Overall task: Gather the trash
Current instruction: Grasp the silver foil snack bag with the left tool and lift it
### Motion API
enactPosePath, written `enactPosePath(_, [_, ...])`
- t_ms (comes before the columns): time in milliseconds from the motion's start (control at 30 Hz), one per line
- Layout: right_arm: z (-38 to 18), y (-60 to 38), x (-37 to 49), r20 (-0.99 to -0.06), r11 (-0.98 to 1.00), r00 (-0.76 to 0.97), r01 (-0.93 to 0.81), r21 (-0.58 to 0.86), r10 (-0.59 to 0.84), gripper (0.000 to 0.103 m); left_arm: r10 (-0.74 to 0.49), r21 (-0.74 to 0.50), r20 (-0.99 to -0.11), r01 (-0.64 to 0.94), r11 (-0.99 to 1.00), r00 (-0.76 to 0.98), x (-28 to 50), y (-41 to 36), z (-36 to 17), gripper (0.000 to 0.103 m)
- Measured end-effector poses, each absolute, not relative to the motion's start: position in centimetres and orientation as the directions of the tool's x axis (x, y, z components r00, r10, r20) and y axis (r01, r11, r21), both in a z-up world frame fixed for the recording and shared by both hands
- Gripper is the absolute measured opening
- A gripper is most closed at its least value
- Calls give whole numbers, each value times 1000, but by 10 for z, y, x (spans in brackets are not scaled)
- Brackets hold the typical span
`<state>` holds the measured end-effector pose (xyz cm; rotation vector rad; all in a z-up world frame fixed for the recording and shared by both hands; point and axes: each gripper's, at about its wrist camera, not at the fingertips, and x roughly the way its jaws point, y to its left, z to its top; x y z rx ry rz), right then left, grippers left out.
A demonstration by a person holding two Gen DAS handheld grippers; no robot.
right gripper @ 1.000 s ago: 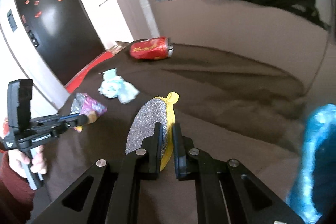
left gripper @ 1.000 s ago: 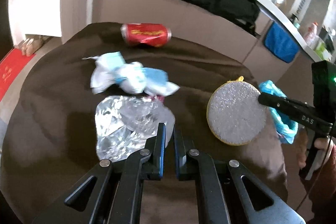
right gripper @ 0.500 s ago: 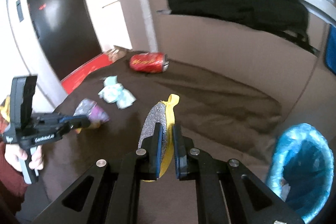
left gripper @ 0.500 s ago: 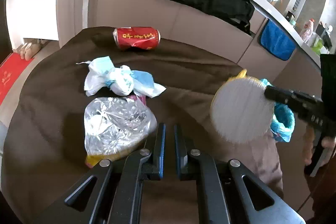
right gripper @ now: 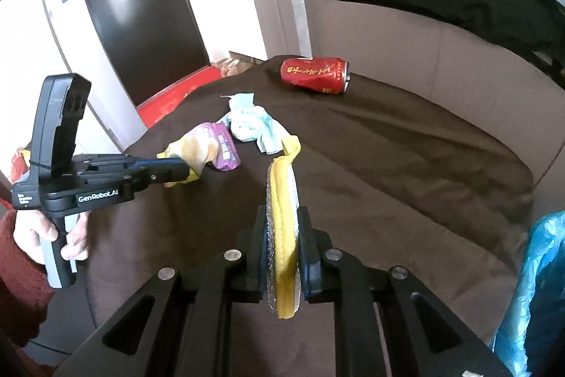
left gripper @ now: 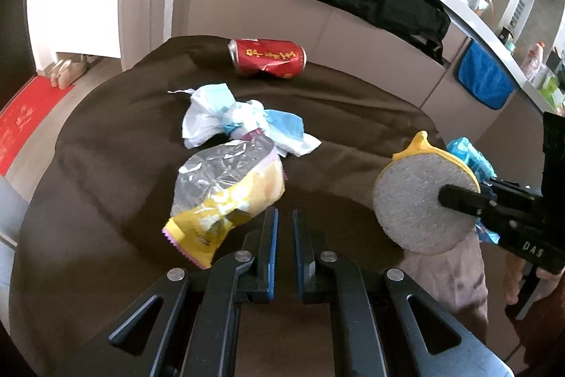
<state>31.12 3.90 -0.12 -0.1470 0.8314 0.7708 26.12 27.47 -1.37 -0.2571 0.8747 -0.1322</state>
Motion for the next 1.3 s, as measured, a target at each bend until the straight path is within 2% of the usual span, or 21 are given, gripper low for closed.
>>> enactPosePath(233, [-2,27,315,-710,752,437,-630,196,551,13,-202,-276,-725,-10,961,659,261,279,-9,9])
enactPosePath(367, [-5,19,317,-711,764,439,-608,215,549,13,-214,-239,-710,55,969,671,260,275,7,10])
enactPosePath(433, [-6,17,319,-714,768,439,-603,216,545,13,-177,-187,-716,59,981,675,264,274,13,27])
enactPosePath(467, [-7,16,319,-715,769,438,-600,219,545,13,-156,-160,-722,56,985,674,266,274,15,44])
enactPosePath(500, [-7,15,320,-715,769,436,-599,222,546,13,-142,-144,-727,54,988,671,269,275,15,53])
enactPosePath(700, [-9,14,317,-714,769,435,-597,227,548,14,-141,-146,-780,43,988,610,289,279,-2,54])
enactPosePath(833, [-9,12,316,-714,772,435,-591,233,548,14,-131,-142,-809,25,990,574,299,279,-19,50])
enactPosePath(900, [-10,11,315,-715,775,437,-588,232,546,14,-142,-167,-814,7,986,564,300,281,-26,27])
enactPosePath(1000, [-11,8,315,-714,778,437,-580,241,547,13,-128,-169,-794,-12,986,595,294,279,-25,12])
enactPosePath(1067, [-12,5,314,-710,780,439,-574,250,550,13,-137,-173,-774,1,985,618,288,274,-20,7])
enactPosePath(1300, [-17,-12,315,-694,792,446,-529,305,565,13,-180,-194,-737,51,980,651,281,244,3,4])
